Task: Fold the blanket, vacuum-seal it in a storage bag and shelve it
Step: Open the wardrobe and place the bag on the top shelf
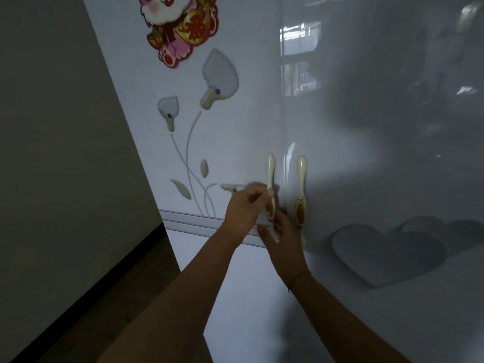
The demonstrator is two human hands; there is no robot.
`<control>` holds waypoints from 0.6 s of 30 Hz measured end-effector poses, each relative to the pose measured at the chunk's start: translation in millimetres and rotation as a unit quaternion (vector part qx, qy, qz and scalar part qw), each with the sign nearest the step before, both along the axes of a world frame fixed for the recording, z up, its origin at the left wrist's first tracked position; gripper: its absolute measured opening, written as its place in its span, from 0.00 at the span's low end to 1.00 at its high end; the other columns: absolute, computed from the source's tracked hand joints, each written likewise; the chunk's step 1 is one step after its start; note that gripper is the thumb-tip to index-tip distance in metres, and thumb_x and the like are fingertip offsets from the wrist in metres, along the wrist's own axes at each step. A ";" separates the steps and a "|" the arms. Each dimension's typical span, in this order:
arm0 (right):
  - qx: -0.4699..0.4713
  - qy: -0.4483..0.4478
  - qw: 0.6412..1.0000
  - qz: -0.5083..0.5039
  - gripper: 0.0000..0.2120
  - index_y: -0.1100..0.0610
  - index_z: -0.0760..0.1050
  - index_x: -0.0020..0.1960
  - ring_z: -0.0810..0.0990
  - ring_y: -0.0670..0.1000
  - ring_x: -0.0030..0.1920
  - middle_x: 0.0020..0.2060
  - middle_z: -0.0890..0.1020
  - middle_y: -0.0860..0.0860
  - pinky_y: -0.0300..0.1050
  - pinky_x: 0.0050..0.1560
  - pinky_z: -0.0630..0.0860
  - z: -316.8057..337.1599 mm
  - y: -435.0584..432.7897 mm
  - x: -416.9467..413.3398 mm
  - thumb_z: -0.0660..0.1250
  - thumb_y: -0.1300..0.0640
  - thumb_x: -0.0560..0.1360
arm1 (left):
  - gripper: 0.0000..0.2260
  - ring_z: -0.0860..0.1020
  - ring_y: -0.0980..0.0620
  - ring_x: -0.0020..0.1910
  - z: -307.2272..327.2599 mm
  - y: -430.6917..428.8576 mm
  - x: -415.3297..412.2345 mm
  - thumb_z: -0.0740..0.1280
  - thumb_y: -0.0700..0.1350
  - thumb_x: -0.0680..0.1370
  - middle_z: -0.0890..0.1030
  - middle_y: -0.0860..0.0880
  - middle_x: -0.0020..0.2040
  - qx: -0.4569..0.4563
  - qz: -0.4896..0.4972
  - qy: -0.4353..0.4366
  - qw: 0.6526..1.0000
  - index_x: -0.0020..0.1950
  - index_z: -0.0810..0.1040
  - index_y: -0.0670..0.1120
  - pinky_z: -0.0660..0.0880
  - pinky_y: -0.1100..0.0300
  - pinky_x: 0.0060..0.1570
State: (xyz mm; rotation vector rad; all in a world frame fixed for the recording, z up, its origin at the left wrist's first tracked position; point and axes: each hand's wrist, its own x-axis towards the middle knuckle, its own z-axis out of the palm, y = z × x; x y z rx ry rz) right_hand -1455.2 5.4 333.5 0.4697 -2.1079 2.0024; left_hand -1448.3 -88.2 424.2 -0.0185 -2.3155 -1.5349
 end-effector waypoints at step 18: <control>-0.065 0.025 0.983 -0.170 0.08 0.57 0.76 0.52 0.74 0.37 0.40 0.41 0.78 0.47 0.31 0.42 0.70 -0.3 -41.7 100.1 0.61 0.55 0.81 | 0.05 0.80 0.47 0.45 -5.2 -57.7 111.9 0.69 0.44 0.77 0.83 0.41 0.44 0.051 -0.101 0.000 0.994 0.50 0.81 0.45 0.78 0.47 0.57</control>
